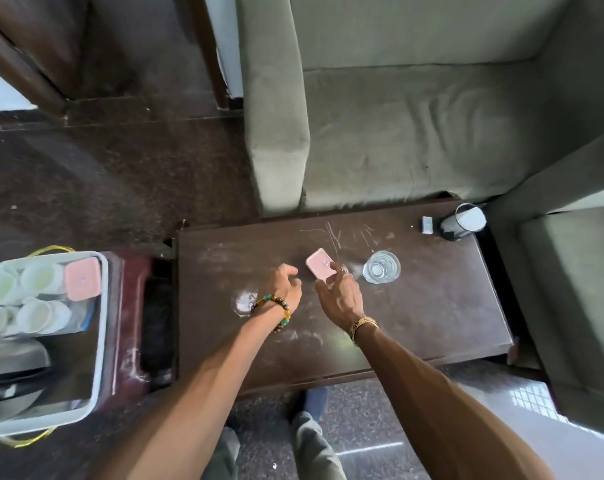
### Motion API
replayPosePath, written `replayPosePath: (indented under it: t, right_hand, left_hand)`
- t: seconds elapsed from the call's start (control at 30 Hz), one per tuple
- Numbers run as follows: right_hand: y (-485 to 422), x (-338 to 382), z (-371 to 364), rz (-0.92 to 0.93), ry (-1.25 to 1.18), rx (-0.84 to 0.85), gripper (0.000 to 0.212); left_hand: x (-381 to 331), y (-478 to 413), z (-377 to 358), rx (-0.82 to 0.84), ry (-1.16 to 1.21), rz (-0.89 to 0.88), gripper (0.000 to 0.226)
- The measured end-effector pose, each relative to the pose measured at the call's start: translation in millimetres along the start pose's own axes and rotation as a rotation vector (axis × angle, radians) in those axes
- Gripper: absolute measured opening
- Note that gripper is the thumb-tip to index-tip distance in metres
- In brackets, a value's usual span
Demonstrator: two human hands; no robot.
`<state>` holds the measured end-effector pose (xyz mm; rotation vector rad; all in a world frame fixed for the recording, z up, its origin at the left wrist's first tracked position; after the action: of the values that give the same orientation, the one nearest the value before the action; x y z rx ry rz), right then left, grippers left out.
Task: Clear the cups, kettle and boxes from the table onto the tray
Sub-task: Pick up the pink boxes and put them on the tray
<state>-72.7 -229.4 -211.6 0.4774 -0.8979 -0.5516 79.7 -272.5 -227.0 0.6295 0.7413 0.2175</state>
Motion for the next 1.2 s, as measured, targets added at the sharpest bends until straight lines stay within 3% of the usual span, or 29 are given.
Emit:
replayPosePath:
  t: [0.13,0.3,0.47,0.57,0.73,0.87,1.0,1.2]
  right_hand:
    - [-26,-35,10,-0.011,0.029,-0.004,0.04]
    - [-57,-68,6,-0.022,0.052,-0.007,0.022]
    - [-86,-82,-8,0.004,0.07,0.013,0.02]
    - [-100,-84,-17,0.043,0.082,0.018,0.03]
    - [-118,-81,-27,0.049,0.099,0.035,0.039]
    - [-136,-81,-29,0.029,0.065,0.045,0.034]
    - [-142,-84,-35,-0.003,0.091,0.054,0.014]
    - [-107,-64,-39,0.011,0.04,0.094,0.024]
  left_hand:
    - [4,-18,-50,0.05,0.096,0.056,0.025]
    - [16,-44,-88,0.096,0.055,0.103,0.028]
    - [30,-68,-110,0.11,0.072,0.187,0.041]
    - [38,-81,-116,0.102,0.1,0.229,0.049]
    - [38,-96,-129,0.13,0.291,0.252,0.054]
    - [34,-105,-136,0.108,0.444,0.206,0.047]
    - [42,-109,-140,0.085,0.601,0.254,0.04]
    - [53,-80,-98,-0.038,0.554,0.287,0.034]
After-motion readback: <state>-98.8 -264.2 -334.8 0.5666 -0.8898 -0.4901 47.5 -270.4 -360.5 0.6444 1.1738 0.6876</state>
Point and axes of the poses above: each hand's wrist, its own y-axis away from the middle knuckle, its own z-axis out of the back of the hand, x = y × z, the point moved 8 cm from there along -y, towards the middle knuckle, and after that the axes turned 5 degrees about x, right-handed, at the moved point
